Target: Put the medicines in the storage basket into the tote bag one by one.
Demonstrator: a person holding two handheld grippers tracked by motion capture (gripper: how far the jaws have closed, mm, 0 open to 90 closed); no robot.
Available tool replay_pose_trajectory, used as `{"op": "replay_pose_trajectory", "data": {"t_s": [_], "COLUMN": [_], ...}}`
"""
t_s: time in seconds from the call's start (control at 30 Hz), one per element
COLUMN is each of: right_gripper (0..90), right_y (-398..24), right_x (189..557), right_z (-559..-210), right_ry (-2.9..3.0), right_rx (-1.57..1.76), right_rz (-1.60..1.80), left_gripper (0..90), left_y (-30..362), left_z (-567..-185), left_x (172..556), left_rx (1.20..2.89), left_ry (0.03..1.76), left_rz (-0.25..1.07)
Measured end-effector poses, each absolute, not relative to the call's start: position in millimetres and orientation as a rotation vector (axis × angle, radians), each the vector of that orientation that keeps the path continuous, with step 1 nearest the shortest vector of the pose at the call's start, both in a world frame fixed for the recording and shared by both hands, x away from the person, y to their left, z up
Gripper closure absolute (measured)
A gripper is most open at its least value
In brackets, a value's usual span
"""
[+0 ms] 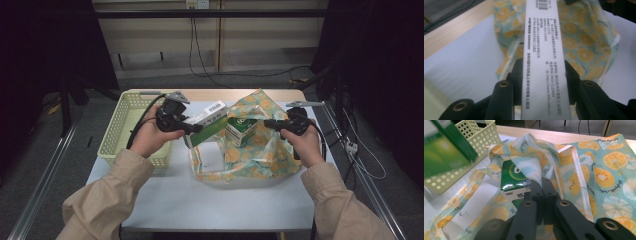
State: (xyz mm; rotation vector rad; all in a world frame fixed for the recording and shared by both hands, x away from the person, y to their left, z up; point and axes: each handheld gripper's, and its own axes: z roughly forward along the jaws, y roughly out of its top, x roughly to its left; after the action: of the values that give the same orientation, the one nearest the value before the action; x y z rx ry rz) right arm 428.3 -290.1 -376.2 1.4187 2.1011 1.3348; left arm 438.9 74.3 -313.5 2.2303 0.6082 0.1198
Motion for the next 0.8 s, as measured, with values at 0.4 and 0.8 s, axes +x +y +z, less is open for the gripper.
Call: {"op": "replay_pose_trajectory", "data": {"t_s": [0.4,0.8], "right_gripper": [90.0,90.0], "right_y": [-291.3,-298.4], "right_x": [426.9,424.6], "right_z": [-375.0,-367.1], "right_ry": [2.093,2.073], "right_rx": [1.422,1.418], "right_rz": [1.344,1.352], "left_gripper": [63.1,62.9], "left_y": [13.7,-39.2], "left_z": [-353.0,-380.5], "left_x": [425.4,435.9], "left_rx": [2.306,2.321], "left_ry": [0.472,0.463], "left_rz": [0.029,0.008]}}
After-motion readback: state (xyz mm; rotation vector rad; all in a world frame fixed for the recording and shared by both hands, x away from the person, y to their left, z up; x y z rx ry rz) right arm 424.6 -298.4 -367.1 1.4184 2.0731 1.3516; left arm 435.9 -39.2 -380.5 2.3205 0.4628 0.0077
